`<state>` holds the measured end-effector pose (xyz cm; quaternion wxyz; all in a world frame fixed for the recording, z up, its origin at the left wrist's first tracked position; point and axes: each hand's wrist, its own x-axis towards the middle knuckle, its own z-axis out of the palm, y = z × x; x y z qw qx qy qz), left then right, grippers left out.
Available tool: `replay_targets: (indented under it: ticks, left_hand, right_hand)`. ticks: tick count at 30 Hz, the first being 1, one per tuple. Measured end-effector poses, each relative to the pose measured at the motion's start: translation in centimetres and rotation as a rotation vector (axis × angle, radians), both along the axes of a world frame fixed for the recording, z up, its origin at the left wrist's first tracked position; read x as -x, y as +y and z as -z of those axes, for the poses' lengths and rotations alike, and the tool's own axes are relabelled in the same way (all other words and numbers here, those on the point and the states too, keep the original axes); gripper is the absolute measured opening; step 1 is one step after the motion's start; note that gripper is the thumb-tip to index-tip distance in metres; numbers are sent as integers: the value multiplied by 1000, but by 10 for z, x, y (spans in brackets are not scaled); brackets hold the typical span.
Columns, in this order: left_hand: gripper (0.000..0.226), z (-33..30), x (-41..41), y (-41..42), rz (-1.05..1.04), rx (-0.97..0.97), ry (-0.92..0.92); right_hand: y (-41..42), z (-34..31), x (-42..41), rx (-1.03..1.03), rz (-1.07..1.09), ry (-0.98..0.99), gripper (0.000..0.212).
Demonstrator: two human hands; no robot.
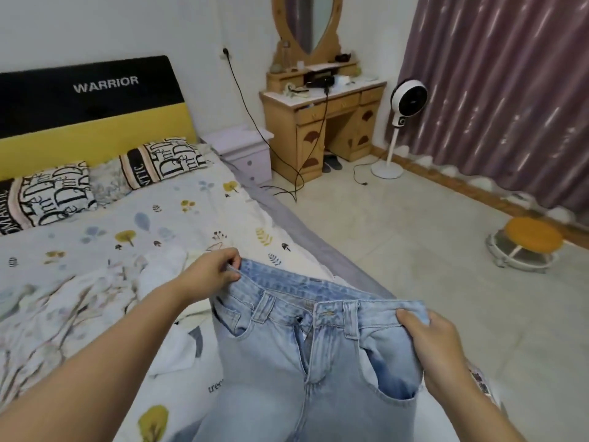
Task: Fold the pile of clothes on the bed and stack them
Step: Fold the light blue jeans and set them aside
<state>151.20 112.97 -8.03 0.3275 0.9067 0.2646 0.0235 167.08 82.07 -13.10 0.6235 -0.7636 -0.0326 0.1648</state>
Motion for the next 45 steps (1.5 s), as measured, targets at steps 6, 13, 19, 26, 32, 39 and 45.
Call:
replay_targets:
  ticks: [6, 13, 19, 26, 32, 39, 45]
  left_hand:
    - [36, 91, -84, -5, -22, -186, 29]
    - [14, 180, -162, -10, 21, -413, 139]
    - [40, 257, -212, -14, -34, -418, 83]
    - [29, 336, -235, -58, 500, -542, 84]
    - [32, 357, -262, -63, 669, -557, 503]
    - [21, 350, -278, -72, 432, -144, 119]
    - [19, 366, -273, -81, -42, 392, 38]
  right_hand:
    - [-4, 78, -53, 132, 42, 30, 9]
    - [-1, 166, -112, 280, 3, 9, 30]
    - [-7, 243, -154, 575, -79, -38, 17]
    - [26, 292, -153, 850, -193, -411, 46]
    - [65, 323, -151, 1157, -685, -456, 39]
    - [66, 295, -156, 611, -437, -563, 11]
    - [90, 303, -161, 689, -438, -542, 4]
